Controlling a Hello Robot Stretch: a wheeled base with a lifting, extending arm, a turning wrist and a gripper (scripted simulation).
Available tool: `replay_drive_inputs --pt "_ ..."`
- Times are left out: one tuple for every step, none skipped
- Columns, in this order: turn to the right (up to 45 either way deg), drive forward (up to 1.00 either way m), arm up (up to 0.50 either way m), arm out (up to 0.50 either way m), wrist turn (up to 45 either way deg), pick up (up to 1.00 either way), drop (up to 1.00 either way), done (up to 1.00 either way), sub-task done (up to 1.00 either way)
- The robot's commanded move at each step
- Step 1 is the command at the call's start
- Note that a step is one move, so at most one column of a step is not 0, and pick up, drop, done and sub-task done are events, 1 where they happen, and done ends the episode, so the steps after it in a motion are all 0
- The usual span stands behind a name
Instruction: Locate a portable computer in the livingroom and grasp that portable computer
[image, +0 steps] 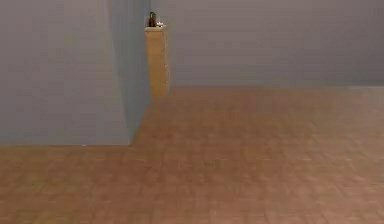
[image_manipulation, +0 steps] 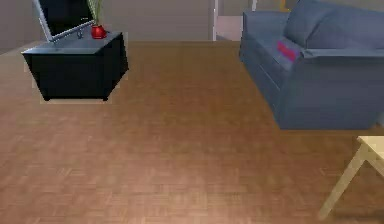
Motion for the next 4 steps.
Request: replay_drive_inputs --pt "45.0 0.00 0.00 0.00 0.0 0.00 0.00 0.00 0.00" --pt "45.0 0.00 0.00 0.00 0.0 0.00 0.00 0.00 0.00" --pt "0.0 0.50 0.00 0.00 0.0 0.00 0.00 0.00 0.00" --pt "6.0 0.00 0.00 0.00 0.0 0.00 0.00 0.00 0.00"
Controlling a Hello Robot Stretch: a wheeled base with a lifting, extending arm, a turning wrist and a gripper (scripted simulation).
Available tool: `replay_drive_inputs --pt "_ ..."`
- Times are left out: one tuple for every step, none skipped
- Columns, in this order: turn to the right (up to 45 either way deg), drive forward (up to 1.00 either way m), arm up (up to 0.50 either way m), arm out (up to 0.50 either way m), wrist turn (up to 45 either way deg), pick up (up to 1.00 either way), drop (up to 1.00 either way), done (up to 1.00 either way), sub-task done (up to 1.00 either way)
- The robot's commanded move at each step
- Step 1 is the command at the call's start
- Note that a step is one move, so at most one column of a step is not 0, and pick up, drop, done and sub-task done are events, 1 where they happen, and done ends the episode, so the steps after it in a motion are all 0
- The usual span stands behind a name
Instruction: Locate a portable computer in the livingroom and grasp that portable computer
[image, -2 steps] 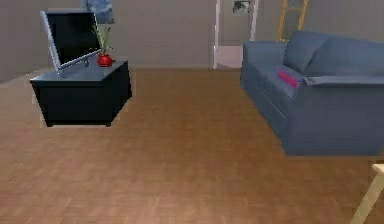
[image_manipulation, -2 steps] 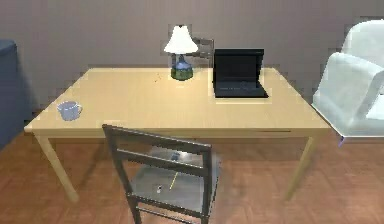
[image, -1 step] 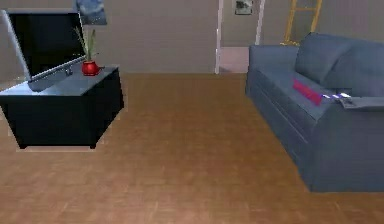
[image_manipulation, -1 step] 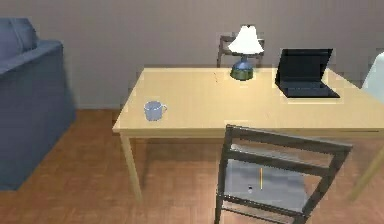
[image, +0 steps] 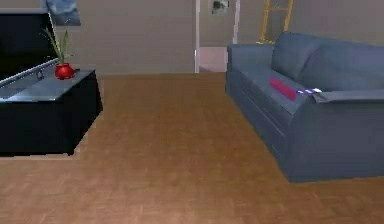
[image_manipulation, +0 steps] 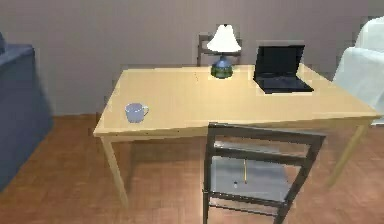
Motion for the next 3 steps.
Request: replay_drive_inputs --pt "0.0 1.00 0.00 0.00 0.0 0.00 0.00 0.00 0.00" --pt "0.0 1.00 0.00 0.00 0.0 0.00 0.00 0.00 0.00" --pt "0.0 1.00 0.00 0.00 0.0 0.00 0.00 0.00 0.00"
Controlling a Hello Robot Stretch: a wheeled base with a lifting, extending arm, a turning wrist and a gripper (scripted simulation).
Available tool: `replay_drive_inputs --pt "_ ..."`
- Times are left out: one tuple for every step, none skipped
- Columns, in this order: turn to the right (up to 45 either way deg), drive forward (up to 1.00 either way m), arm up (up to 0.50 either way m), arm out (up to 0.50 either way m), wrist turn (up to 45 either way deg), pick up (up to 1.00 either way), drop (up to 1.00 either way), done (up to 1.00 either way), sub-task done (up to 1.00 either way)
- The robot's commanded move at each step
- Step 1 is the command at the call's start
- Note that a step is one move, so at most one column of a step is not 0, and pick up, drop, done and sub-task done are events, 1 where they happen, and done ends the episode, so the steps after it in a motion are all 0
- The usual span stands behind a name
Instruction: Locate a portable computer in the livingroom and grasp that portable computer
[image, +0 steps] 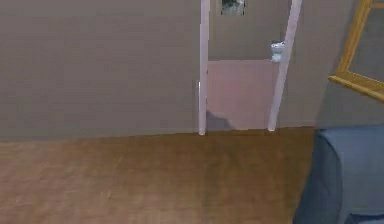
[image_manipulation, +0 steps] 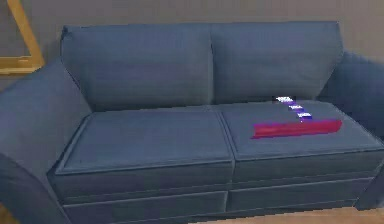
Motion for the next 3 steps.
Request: replay_drive_inputs --pt "3.0 0.00 0.00 0.00 0.0 0.00 0.00 0.00 0.00" --pt "0.0 1.00 0.00 0.00 0.0 0.00 0.00 0.00 0.00" --pt "21.0 0.00 0.00 0.00 0.0 0.00 0.00 0.00 0.00"
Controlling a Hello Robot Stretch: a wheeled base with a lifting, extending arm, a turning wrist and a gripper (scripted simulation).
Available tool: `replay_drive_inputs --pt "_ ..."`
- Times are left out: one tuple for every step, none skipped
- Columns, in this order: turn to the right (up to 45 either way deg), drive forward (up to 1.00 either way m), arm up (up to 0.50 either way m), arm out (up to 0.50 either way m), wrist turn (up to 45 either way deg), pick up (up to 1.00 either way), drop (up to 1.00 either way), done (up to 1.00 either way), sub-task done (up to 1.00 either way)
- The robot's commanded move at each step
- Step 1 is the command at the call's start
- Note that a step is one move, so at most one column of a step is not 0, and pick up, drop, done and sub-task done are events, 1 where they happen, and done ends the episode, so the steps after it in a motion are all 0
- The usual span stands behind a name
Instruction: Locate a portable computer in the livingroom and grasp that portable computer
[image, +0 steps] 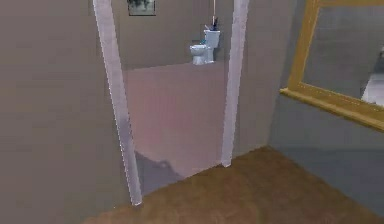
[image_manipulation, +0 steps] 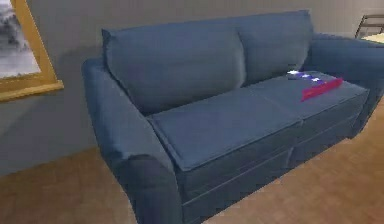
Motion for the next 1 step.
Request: replay_drive_inputs --pt "0.0 0.05 0.00 0.00 0.0 0.00 0.00 0.00 0.00"
